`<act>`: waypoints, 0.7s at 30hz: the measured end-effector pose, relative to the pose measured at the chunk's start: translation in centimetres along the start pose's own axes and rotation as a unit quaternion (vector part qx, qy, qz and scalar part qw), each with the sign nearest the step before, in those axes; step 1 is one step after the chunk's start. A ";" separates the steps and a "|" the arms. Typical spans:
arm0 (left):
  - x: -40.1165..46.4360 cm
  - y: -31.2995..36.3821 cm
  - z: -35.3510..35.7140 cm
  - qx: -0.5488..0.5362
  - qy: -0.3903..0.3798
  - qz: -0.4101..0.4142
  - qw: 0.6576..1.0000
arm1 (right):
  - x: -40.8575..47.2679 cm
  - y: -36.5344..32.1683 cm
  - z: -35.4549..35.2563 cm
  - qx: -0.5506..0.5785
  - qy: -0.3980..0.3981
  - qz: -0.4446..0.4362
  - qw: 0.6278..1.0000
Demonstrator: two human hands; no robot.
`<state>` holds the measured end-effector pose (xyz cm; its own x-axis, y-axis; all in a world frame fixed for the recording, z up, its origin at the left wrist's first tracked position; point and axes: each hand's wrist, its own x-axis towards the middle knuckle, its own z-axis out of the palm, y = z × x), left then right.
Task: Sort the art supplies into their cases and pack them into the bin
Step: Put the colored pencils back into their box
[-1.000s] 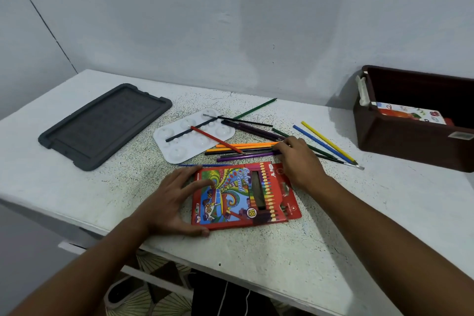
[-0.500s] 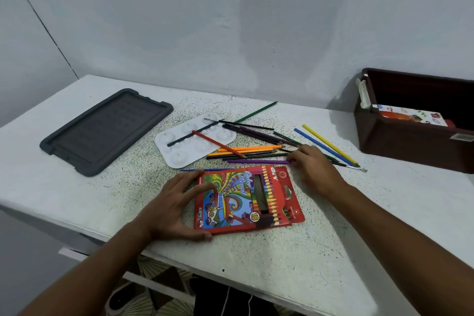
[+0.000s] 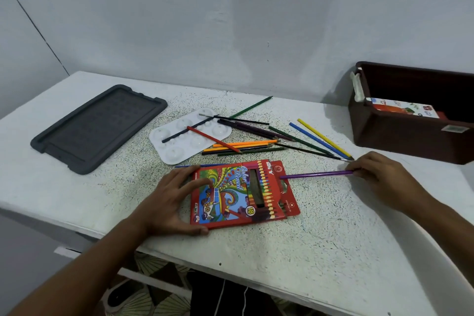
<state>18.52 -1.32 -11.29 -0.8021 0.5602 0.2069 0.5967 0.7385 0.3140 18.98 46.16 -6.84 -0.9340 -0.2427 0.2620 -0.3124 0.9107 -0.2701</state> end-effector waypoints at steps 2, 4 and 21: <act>0.1 0.1 0.0 -0.001 0.002 0.003 1.000 | -0.2 -0.2 0.1 0.002 0.001 -0.009 1.000; 0.1 0.1 -0.1 -0.001 0.002 0.002 1.000 | -0.2 -0.5 0.3 0.006 -0.002 -0.012 1.000; -0.1 0.2 0.0 0.008 -0.001 -0.002 1.000 | 0.5 -8.4 4.0 0.198 -0.116 0.001 0.973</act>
<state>18.72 -1.19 -11.21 -0.8049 0.5573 0.2039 0.5933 0.7473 0.2992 20.42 37.00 -8.11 -0.9342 -0.3520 0.0574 -0.3101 0.7224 -0.6180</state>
